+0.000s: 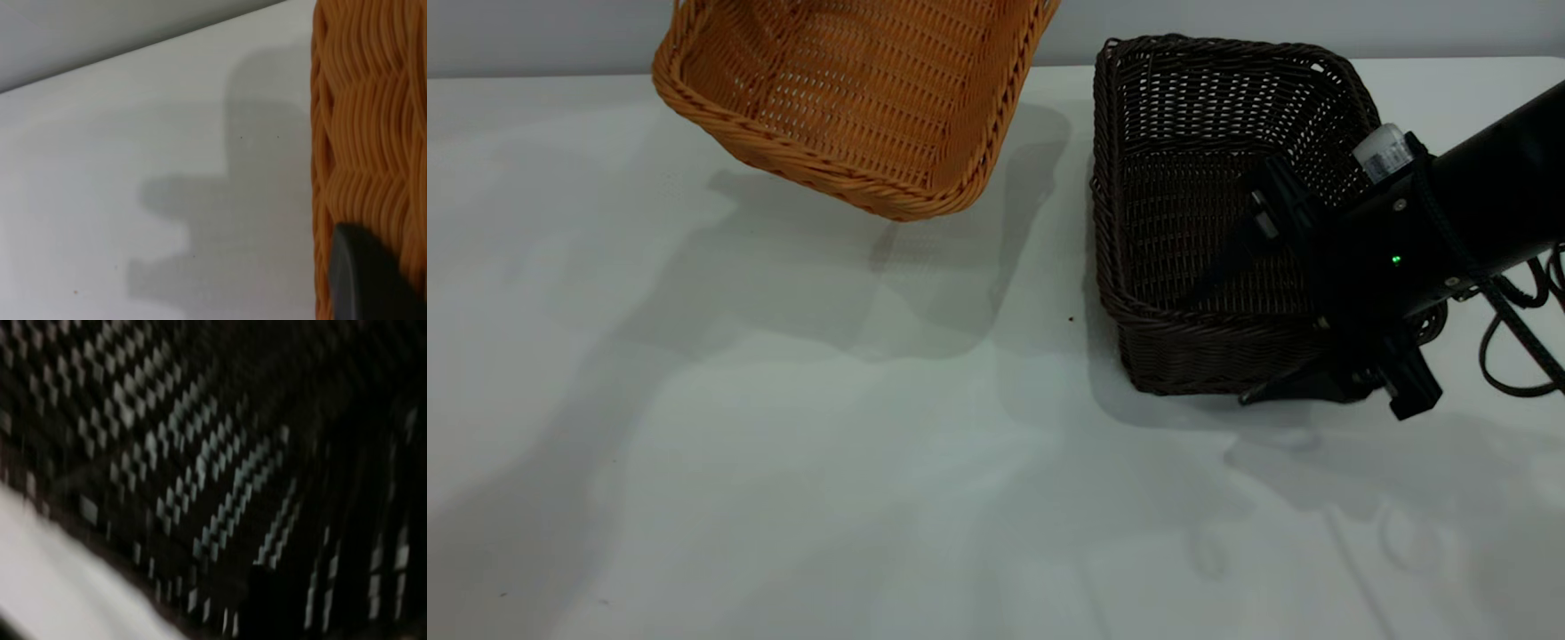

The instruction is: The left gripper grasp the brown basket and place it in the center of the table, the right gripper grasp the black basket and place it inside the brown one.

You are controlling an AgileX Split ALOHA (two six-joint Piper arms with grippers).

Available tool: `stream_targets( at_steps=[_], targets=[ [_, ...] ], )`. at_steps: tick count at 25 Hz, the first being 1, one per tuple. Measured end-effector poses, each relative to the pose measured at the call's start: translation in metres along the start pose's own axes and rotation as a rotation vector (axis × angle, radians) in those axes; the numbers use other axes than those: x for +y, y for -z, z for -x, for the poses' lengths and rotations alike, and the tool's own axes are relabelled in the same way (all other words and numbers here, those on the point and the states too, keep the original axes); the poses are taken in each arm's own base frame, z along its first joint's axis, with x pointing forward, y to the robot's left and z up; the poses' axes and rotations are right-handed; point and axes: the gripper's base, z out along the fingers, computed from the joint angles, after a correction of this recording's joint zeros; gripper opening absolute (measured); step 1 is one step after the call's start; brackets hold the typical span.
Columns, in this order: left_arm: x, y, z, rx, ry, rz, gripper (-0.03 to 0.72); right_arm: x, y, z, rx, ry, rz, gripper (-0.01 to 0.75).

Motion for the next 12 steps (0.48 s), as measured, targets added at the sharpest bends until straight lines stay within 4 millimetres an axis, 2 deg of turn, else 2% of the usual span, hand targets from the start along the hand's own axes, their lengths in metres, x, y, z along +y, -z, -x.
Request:
stream_targets(
  at_steps=[1,4,6,9,12],
  targets=[
    [0.000,0.000,0.000,0.000,-0.009,0.000,0.079,-0.001,-0.001,0.003,-0.022,-0.003,-0.014,0.422],
    [0.000,0.000,0.000,0.000,-0.044,0.000,0.079,-0.004,0.003,0.017,-0.082,-0.037,-0.026,0.201],
    [0.000,0.000,-0.001,0.006,-0.069,-0.001,0.079,-0.006,0.011,0.033,-0.120,-0.063,-0.009,0.106],
    [0.001,0.004,-0.002,0.036,-0.119,-0.002,0.079,-0.011,0.029,0.061,-0.167,0.000,0.015,0.087],
    [-0.002,0.012,-0.006,0.110,-0.161,-0.042,0.079,-0.012,0.067,0.103,-0.268,0.031,0.086,0.086]
  ],
)
